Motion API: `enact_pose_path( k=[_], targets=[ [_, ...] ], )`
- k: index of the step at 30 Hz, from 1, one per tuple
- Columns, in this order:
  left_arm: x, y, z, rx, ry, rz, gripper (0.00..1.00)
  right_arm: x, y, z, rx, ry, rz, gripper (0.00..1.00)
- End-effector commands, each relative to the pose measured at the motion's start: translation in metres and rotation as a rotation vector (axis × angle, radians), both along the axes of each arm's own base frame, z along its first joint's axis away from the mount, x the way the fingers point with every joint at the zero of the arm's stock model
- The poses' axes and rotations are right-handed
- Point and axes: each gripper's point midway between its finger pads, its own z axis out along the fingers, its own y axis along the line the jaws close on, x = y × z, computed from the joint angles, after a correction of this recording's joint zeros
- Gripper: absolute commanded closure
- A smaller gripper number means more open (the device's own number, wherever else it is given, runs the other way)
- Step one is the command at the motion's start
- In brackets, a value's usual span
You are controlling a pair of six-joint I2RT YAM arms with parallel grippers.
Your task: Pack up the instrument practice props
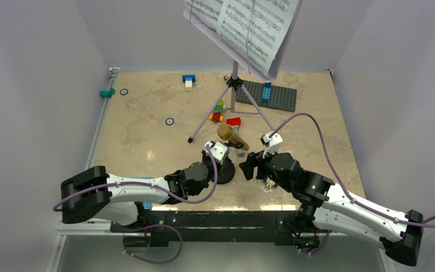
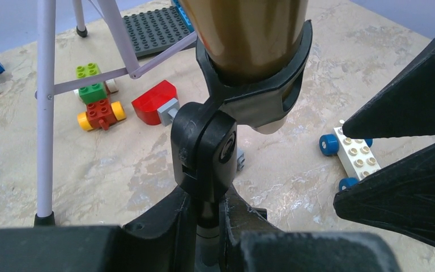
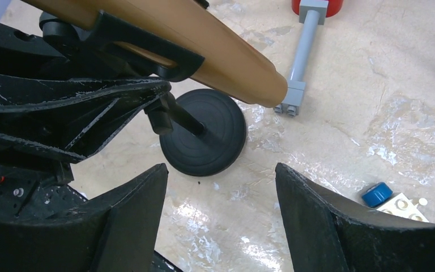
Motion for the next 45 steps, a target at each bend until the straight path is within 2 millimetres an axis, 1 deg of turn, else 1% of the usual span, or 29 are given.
enact_pose_path(
  k=[1,5,10,15,19,23,27,30,36,40,43,45],
  targets=[
    [-0.015,0.008,-0.035,0.066,0.088,-0.031,0.93,0.002,0.001,0.022,0.057,-0.022,-0.009,0.26],
    [-0.017,0.013,-0.025,0.035,0.086,-0.026,0.72,0.002,0.000,0.025,0.057,-0.028,-0.010,0.25],
    [-0.017,0.020,-0.013,-0.002,0.089,-0.005,0.53,0.002,-0.002,0.025,0.053,-0.029,-0.014,0.25],
    [-0.019,0.025,0.003,-0.035,0.080,-0.006,0.39,0.002,-0.004,0.028,0.056,-0.038,-0.017,0.25],
    [-0.024,0.032,0.016,-0.077,0.075,-0.023,0.34,0.001,-0.005,0.031,0.058,-0.042,-0.016,0.25],
    [-0.031,0.034,0.040,-0.164,0.037,-0.071,0.28,0.001,-0.006,0.034,0.065,-0.050,-0.015,0.25],
    [-0.033,0.032,0.067,-0.225,-0.012,-0.102,0.24,0.000,-0.006,0.040,0.078,-0.063,-0.009,0.25],
    [-0.029,0.028,0.079,-0.246,-0.036,-0.113,0.23,0.000,-0.005,0.042,0.077,-0.066,-0.004,0.25],
    [-0.015,0.016,0.083,-0.249,-0.042,-0.119,0.25,-0.001,-0.006,0.045,0.078,-0.066,-0.001,0.25],
    [-0.008,0.014,0.092,-0.278,-0.059,-0.114,0.27,-0.001,-0.008,0.045,0.073,-0.066,-0.002,0.25],
    [-0.004,0.013,0.094,-0.281,-0.063,-0.116,0.29,-0.001,-0.008,0.045,0.069,-0.068,-0.002,0.25],
    [-0.002,0.012,0.093,-0.279,-0.063,-0.123,0.34,-0.001,-0.008,0.046,0.069,-0.069,-0.002,0.25]
  ],
)
